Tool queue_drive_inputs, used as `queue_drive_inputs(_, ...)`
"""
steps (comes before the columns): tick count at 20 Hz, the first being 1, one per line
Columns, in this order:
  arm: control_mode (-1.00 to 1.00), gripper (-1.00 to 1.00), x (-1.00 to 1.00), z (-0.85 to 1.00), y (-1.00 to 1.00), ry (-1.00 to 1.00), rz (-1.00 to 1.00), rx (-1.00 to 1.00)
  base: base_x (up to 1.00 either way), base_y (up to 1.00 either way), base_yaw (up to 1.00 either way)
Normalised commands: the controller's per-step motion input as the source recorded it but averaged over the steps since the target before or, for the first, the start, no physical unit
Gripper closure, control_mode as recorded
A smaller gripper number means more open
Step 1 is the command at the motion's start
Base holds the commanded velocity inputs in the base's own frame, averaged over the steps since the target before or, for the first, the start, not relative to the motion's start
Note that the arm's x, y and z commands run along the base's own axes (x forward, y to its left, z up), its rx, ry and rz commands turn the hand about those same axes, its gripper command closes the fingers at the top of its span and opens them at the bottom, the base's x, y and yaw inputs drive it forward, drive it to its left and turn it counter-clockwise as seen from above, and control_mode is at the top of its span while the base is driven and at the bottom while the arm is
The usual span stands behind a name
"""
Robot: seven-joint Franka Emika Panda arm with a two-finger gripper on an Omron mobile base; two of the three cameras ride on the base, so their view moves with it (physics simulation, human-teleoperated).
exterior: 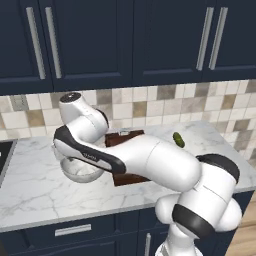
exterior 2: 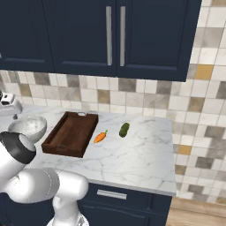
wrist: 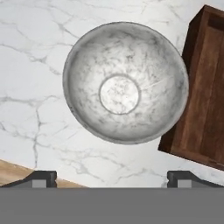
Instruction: Place the two vegetables and bowl onto the tray for setting up a vegetable dip station.
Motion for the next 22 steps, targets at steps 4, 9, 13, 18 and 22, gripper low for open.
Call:
queue_drive_inputs(4,-1.00,-1.00,0.13,-0.32,0.29,0.00,0.10,-0.10,0.00,0.00,0.00)
queue_drive_inputs(9,-1.00,-1.00,0.16,-0.26,0.21,0.03,0.09,-0.04,0.00,0.00,0.00)
queue_drive_inputs(13,-1.00,-1.00,0.13,-0.29,0.19,0.00,0.09,-0.04,0.00,0.00,0.00)
queue_drive_inputs(18,-1.00,-1.00,0.09,-0.30,0.15,0.00,0.06,-0.05,0.00,0.00,0.00)
queue_drive_inputs(22,-1.00,-1.00,0.13,-0.27,0.05,0.01,0.02,-0.02,0.00,0.00,0.00)
